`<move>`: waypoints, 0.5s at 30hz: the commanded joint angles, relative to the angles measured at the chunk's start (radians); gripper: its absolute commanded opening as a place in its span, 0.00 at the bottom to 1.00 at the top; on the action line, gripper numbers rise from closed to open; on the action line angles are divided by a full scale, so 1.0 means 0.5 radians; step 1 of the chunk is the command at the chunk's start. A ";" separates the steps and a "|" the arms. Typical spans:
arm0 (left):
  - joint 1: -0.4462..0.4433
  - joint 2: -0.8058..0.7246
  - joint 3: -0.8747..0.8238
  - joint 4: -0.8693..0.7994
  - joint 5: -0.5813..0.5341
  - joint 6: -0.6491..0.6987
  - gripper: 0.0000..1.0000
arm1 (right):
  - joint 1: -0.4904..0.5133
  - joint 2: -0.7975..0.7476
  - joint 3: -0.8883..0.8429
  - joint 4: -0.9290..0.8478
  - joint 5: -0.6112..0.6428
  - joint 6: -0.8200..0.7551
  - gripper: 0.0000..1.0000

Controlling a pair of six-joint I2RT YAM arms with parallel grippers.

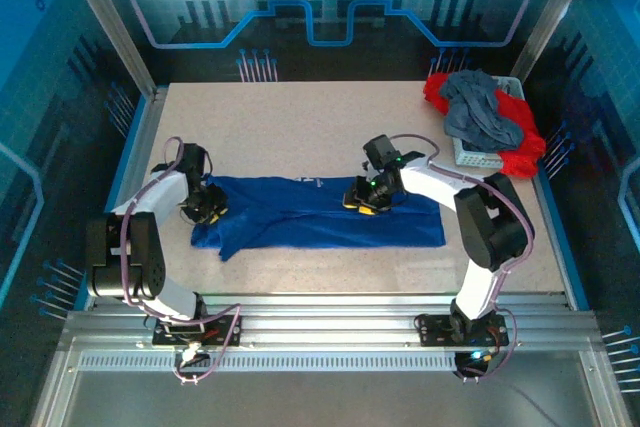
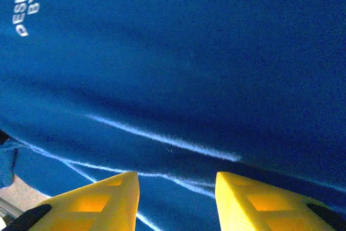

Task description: Fold and stack the t-shirts

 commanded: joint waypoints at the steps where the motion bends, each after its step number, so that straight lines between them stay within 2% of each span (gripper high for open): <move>1: 0.014 -0.005 -0.023 0.011 0.014 0.053 0.05 | 0.021 0.094 0.141 -0.045 0.001 0.033 0.43; 3: 0.014 -0.049 -0.009 -0.009 0.010 0.050 0.00 | 0.021 0.139 0.176 -0.108 0.048 0.038 0.43; 15: 0.014 -0.183 0.150 -0.205 -0.039 -0.008 0.00 | 0.023 0.324 0.247 -0.359 0.248 0.046 0.42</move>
